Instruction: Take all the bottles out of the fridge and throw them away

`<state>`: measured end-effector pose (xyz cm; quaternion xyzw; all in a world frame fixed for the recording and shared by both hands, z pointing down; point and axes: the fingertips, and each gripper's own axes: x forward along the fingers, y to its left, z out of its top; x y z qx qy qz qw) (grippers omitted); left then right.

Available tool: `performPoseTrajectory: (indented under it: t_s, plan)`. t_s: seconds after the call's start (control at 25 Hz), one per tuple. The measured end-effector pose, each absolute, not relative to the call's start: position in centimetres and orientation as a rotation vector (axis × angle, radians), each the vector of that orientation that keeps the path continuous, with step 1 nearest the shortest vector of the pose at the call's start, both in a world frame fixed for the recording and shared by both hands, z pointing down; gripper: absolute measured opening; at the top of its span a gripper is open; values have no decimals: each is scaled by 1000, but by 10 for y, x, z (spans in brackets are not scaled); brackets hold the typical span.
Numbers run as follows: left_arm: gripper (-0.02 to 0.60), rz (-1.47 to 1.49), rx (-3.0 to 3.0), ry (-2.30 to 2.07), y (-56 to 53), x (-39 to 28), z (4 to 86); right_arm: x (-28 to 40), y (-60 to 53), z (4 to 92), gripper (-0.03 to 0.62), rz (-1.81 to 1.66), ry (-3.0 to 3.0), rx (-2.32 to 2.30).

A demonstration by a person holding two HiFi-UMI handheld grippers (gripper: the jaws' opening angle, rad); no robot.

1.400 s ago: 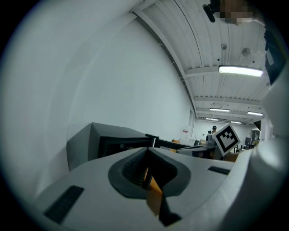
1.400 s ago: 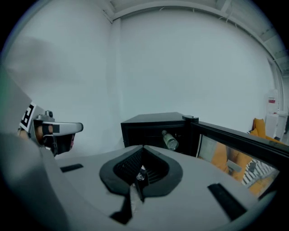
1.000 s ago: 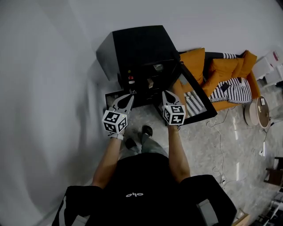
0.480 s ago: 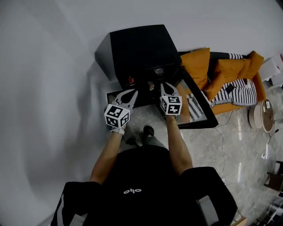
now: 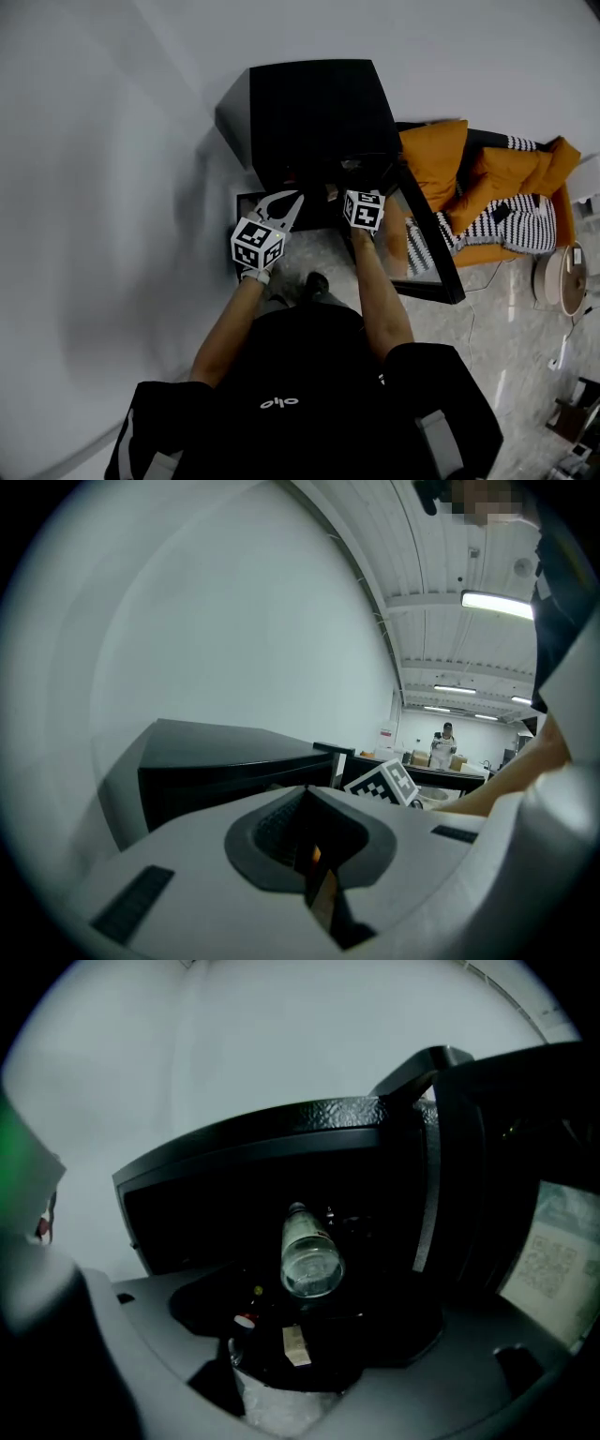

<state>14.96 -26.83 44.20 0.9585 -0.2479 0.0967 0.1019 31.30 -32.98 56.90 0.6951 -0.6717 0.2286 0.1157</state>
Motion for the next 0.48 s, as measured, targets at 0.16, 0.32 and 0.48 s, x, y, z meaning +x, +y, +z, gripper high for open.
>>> performPoseTrajectory:
  t_s: [0.16,0.32,0.48]
  plan:
    - [6,302,2818,-756,-269,153,448,315,-351,581,373,669,-1956,2028]
    - [6,317,2800,-784,-271,151,452,320,-367,587,374,662,-1937,2024]
    - [6,329,2787,-822,-270,145,454,320,-377,592,373,653,-1943,1996]
